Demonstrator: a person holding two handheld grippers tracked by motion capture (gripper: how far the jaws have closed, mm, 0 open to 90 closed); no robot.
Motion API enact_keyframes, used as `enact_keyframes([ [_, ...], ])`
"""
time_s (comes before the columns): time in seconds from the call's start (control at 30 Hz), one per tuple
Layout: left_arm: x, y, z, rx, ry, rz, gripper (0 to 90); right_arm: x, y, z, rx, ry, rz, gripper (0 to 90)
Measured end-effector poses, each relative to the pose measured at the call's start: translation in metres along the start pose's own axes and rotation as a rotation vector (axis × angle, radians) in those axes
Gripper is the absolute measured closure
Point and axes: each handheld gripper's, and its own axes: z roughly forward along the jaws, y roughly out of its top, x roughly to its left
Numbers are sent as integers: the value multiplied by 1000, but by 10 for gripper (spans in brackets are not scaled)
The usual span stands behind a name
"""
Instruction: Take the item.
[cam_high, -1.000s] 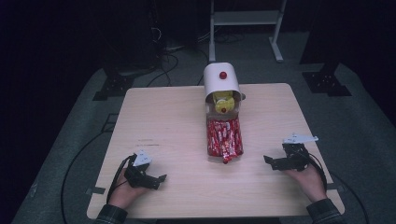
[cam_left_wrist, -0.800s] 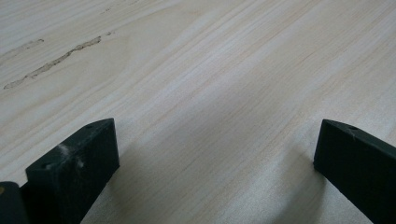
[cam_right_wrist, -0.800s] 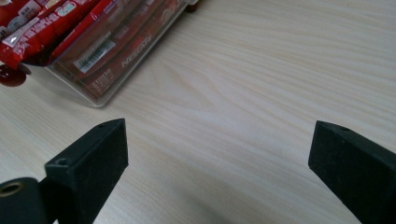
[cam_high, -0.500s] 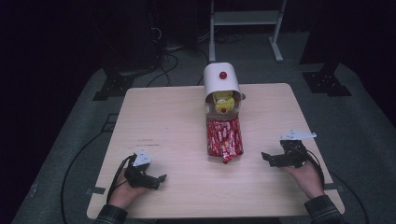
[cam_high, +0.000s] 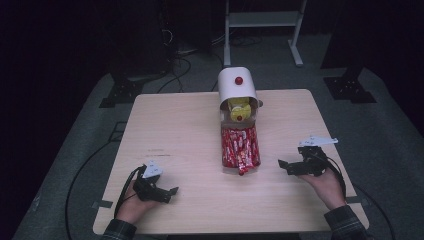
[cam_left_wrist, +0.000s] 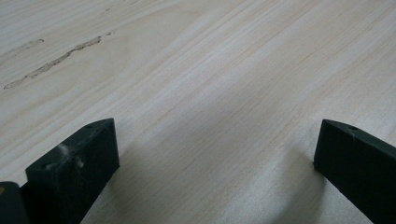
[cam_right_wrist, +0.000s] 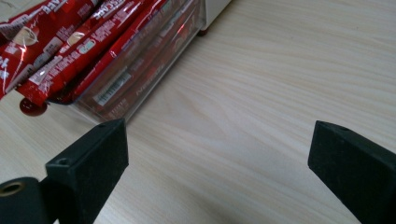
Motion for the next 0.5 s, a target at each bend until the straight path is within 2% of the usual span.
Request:
enact_keyframes([
  [0.5, 0, 0, 0, -1, 0, 0, 0, 6, 19, 2, -41, 38, 16, 50],
])
